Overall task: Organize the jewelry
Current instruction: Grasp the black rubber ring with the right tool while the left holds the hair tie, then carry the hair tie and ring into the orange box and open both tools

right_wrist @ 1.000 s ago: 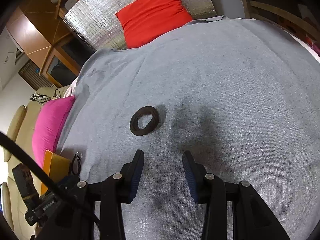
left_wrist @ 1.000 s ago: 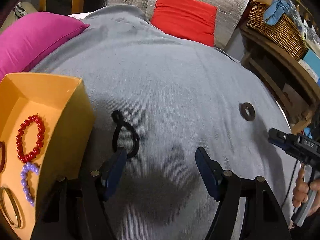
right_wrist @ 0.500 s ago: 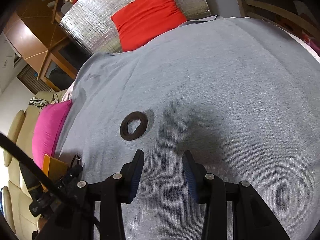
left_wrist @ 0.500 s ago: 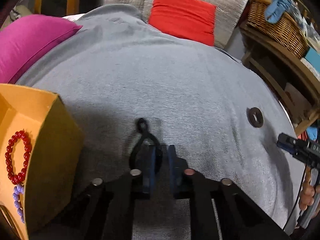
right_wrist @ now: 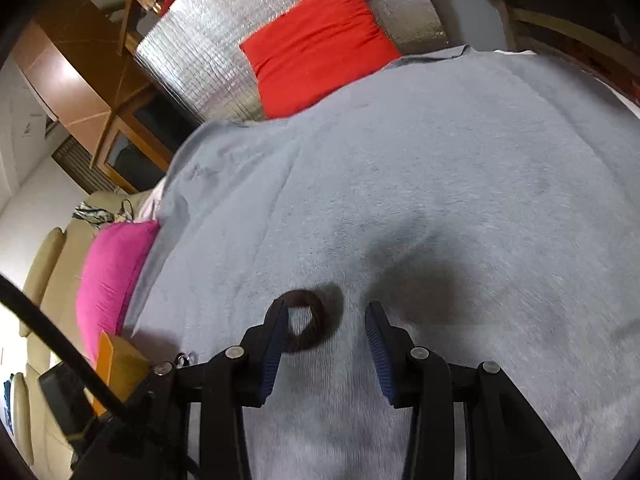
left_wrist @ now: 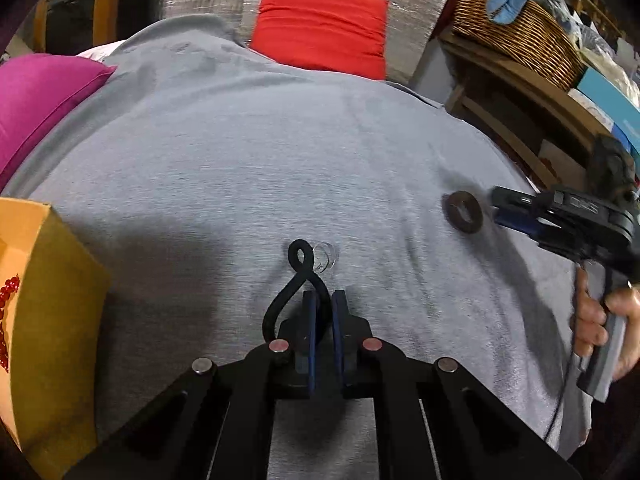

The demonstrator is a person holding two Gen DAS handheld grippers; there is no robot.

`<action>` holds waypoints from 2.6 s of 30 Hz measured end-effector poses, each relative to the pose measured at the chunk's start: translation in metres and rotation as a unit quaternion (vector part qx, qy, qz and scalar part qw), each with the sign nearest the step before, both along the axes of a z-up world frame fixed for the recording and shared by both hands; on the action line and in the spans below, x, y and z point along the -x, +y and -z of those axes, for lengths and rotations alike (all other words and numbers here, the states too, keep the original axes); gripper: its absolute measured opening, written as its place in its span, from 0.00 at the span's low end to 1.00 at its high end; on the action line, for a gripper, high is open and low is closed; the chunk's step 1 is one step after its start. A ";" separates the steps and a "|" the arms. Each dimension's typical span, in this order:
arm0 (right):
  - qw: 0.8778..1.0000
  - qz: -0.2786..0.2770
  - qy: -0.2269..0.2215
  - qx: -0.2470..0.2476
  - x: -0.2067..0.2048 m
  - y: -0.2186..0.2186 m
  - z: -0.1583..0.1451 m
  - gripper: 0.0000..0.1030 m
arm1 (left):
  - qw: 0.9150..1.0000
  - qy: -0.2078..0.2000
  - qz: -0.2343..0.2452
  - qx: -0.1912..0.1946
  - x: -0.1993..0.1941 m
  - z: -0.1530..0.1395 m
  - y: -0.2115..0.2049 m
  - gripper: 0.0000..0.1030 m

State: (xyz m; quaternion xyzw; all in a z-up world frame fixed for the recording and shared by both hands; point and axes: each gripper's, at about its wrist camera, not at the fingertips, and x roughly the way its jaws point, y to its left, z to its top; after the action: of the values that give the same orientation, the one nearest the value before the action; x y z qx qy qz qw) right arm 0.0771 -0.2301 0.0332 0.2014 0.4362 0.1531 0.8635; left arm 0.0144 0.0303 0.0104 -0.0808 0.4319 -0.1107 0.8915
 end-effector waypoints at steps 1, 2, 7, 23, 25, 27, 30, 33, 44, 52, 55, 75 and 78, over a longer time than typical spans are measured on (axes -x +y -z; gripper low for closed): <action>1.000 0.001 0.007 0.007 -0.005 0.004 0.002 0.42 | 1.000 -0.001 0.003 -0.001 0.000 0.000 -0.002 0.08; 1.000 0.001 0.014 0.014 -0.010 0.009 0.006 0.42 | 1.000 0.000 0.004 0.000 0.001 0.000 -0.002 0.08; 0.997 0.003 0.008 0.076 -0.020 0.032 0.010 0.30 | 1.000 0.001 0.007 -0.003 0.002 0.000 -0.003 0.08; 0.998 -0.034 -0.010 0.053 0.008 0.026 -0.007 0.08 | 1.000 -0.021 0.009 0.005 0.026 -0.022 0.003 0.08; 0.998 -0.037 -0.014 0.048 0.013 0.024 -0.012 0.08 | 1.000 -0.026 0.009 0.006 0.031 -0.026 0.003 0.08; 0.998 -0.040 -0.019 0.039 0.020 0.022 -0.017 0.08 | 0.999 -0.032 0.008 0.008 0.037 -0.031 0.003 0.08; 0.998 -0.050 -0.028 0.032 0.030 0.026 -0.026 0.08 | 0.999 -0.040 0.005 0.009 0.043 -0.038 0.005 0.08; 0.997 -0.065 -0.039 0.031 0.041 0.036 -0.036 0.08 | 0.999 -0.050 -0.001 0.006 0.051 -0.046 0.004 0.08; 0.992 -0.108 -0.069 0.015 0.080 0.081 -0.067 0.08 | 0.993 -0.103 -0.055 0.018 0.104 -0.088 0.028 0.08; 0.982 -0.167 -0.089 -0.011 0.111 0.144 -0.089 0.08 | 0.985 -0.130 -0.112 -0.006 0.177 -0.117 0.090 0.08; 0.975 -0.201 -0.093 -0.021 0.128 0.179 -0.093 0.08 | 0.982 -0.122 -0.138 -0.027 0.205 -0.119 0.120 0.08; 0.907 -0.413 -0.064 0.052 0.238 0.377 -0.034 0.08 | 0.968 -0.020 -0.249 -0.037 0.254 -0.047 0.232 0.08; 0.902 -0.421 -0.058 0.075 0.238 0.383 -0.022 0.08 | 0.967 -0.007 -0.252 -0.033 0.249 -0.039 0.237 0.08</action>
State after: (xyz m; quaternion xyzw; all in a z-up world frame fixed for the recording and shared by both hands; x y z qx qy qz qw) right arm -0.1611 0.1526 0.0548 -0.0753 0.4397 0.4805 0.7551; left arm -0.2350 0.2670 0.0490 -0.1568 0.3949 0.1312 0.8957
